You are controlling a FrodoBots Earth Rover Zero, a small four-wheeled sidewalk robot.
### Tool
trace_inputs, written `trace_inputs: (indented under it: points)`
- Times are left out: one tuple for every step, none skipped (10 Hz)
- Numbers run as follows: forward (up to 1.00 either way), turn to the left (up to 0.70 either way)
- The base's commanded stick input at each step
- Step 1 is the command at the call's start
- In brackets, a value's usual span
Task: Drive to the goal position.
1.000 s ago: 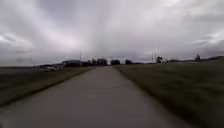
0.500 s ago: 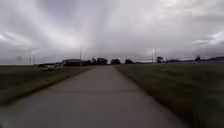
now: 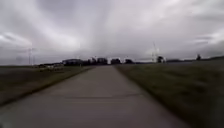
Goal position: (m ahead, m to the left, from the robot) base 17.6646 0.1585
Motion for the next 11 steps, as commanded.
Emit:
trace_inputs:
  points:
    - [0.7,0.0]
    - [0.7,0.0]
    - [0.7,0.0]
    - [0.7,0.0]
    - [0.7,0.0]
    - [0.7,0.0]
    - [0.7,0.0]
    - [0.7,0.0]
    - [0.7,0.0]
    - [0.7,0.0]
    - [0.7,0.0]
